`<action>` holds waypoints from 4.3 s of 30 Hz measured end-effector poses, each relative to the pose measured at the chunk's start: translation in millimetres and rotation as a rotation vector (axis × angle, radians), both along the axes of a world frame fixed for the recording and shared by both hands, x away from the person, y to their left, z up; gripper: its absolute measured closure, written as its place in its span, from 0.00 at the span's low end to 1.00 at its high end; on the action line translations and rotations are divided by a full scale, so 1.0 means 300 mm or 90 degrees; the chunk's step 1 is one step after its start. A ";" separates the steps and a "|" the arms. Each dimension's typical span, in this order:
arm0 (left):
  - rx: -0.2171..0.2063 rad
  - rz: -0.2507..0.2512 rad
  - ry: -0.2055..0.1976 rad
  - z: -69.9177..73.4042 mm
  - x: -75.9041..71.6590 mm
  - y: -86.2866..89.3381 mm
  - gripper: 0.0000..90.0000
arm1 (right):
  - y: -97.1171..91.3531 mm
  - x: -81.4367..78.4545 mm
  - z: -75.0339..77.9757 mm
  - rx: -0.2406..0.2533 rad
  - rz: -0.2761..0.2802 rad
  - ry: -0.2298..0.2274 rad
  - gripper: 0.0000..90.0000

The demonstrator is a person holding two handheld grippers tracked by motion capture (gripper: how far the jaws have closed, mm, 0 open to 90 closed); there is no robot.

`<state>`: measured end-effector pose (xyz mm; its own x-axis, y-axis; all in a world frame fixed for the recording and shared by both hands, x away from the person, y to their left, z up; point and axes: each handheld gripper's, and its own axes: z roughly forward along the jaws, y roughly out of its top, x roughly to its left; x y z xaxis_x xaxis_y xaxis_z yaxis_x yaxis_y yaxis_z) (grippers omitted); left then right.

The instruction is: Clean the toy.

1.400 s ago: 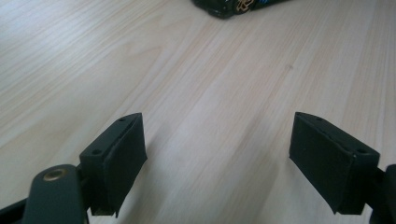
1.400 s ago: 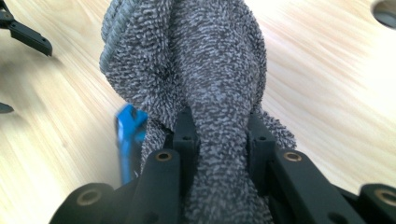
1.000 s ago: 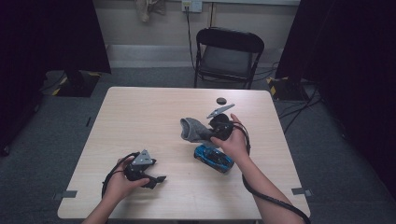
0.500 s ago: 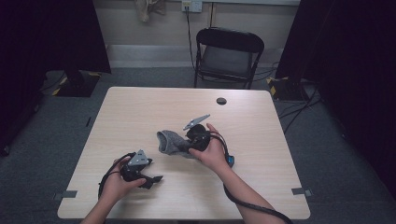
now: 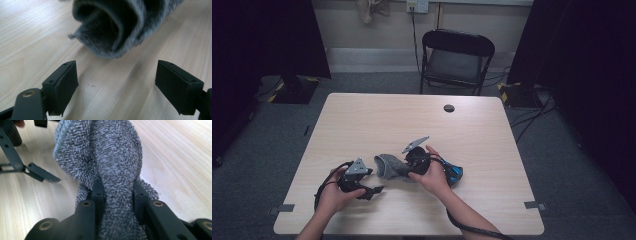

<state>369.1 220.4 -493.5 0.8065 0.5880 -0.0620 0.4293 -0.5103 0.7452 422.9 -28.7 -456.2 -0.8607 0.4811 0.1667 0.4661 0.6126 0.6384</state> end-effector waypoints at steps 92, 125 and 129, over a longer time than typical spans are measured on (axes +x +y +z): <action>-0.009 -0.124 -0.019 0.003 0.113 -0.229 0.15 | -0.394 -0.011 -0.129 -0.032 -0.117 -0.104 0.23; 0.052 -0.162 -0.054 -0.008 0.104 -0.226 0.21 | -0.385 -0.006 -0.120 -0.039 -0.100 -0.097 0.29; 0.056 -0.129 -0.040 0.009 0.099 -0.217 0.48 | -0.385 -0.008 -0.120 -0.039 -0.101 -0.097 0.28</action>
<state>398.7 155.3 -490.9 0.9093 0.4144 0.0374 0.2649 -0.6460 0.7159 420.5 -144.2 -492.3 -0.7867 0.6173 0.0076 0.4608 0.5790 0.6726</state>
